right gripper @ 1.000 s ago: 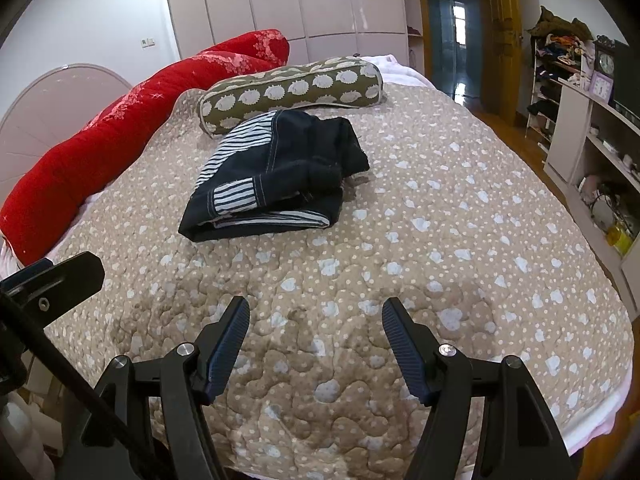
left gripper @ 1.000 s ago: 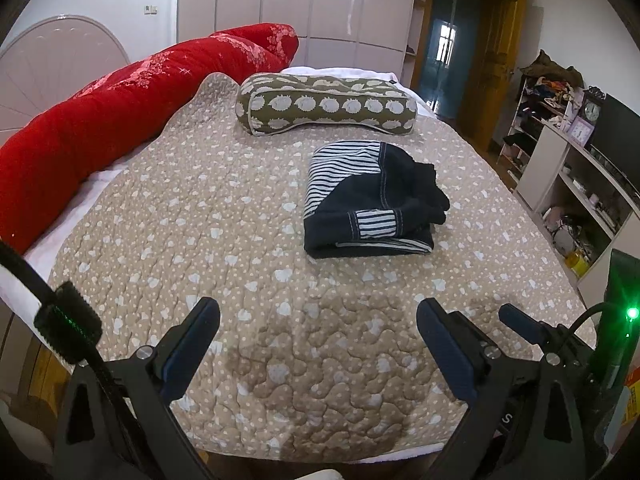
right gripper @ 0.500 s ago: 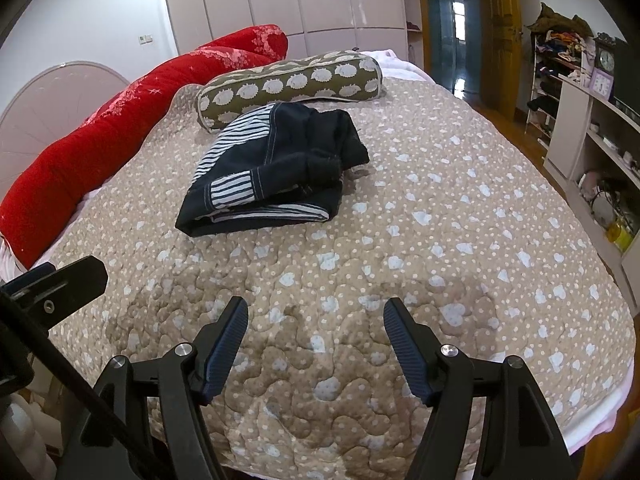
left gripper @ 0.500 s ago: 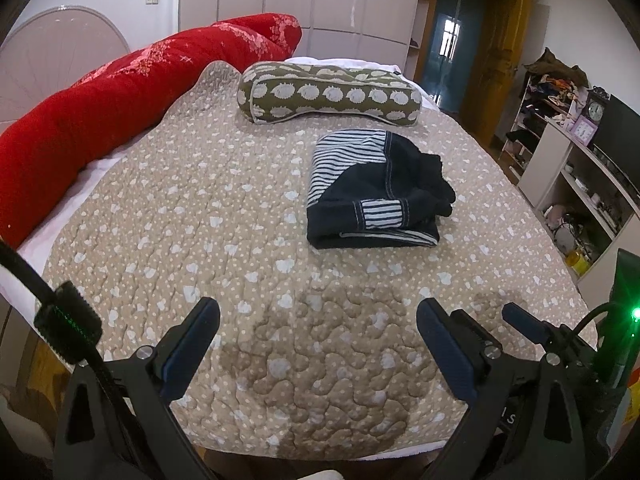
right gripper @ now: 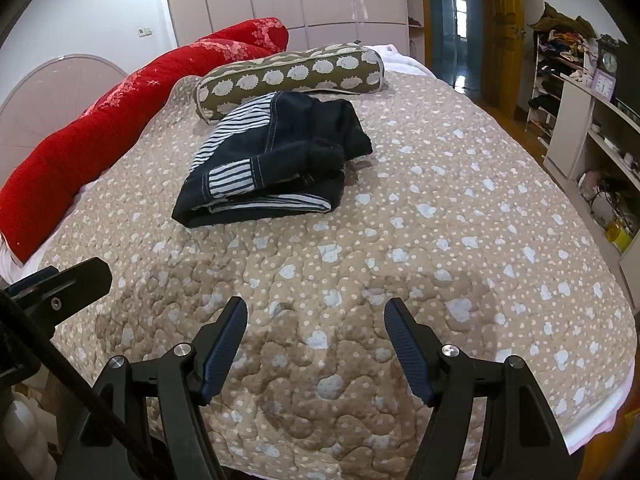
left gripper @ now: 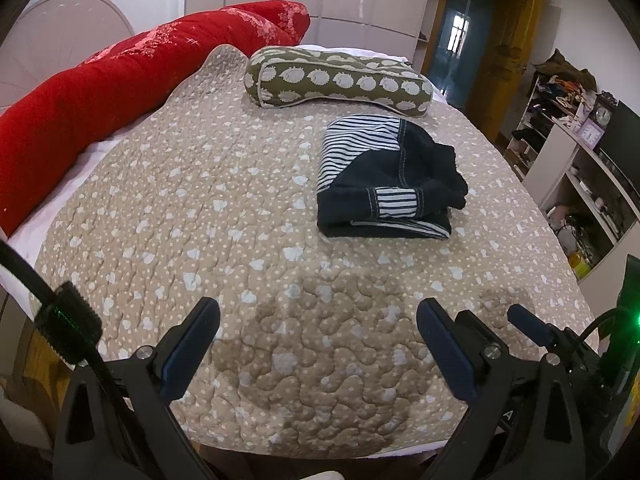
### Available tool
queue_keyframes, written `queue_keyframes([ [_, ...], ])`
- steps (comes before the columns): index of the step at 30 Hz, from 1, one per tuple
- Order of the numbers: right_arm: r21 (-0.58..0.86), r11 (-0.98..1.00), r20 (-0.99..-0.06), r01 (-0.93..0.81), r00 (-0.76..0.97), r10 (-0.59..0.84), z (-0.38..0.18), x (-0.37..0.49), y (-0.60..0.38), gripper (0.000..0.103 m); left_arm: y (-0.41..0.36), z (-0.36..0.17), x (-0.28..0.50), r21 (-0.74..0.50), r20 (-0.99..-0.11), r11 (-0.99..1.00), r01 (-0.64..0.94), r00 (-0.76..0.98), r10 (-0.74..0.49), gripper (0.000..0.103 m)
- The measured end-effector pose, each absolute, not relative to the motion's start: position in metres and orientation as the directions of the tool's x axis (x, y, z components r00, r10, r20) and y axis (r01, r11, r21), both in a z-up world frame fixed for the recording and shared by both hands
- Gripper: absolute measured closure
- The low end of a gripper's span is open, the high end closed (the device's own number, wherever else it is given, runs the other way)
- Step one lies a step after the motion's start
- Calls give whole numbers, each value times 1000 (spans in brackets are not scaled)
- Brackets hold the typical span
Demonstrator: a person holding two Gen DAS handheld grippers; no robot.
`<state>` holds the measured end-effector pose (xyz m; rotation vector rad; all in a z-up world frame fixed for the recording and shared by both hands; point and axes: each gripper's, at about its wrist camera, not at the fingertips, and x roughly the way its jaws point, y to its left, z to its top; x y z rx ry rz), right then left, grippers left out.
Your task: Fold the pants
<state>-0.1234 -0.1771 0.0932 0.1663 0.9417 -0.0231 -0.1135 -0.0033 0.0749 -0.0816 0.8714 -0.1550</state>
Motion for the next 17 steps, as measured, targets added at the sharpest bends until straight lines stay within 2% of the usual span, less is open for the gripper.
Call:
queue_keyframes([
  [9, 64, 996, -804, 68, 594, 11, 89, -114, -170, 26, 3, 57, -103, -124, -780, 989, 80, 608, -147, 5],
  [17, 100, 993, -804, 58, 592, 46, 86, -95, -178, 26, 19, 53, -83, -94, -778, 995, 34, 622, -94, 5],
])
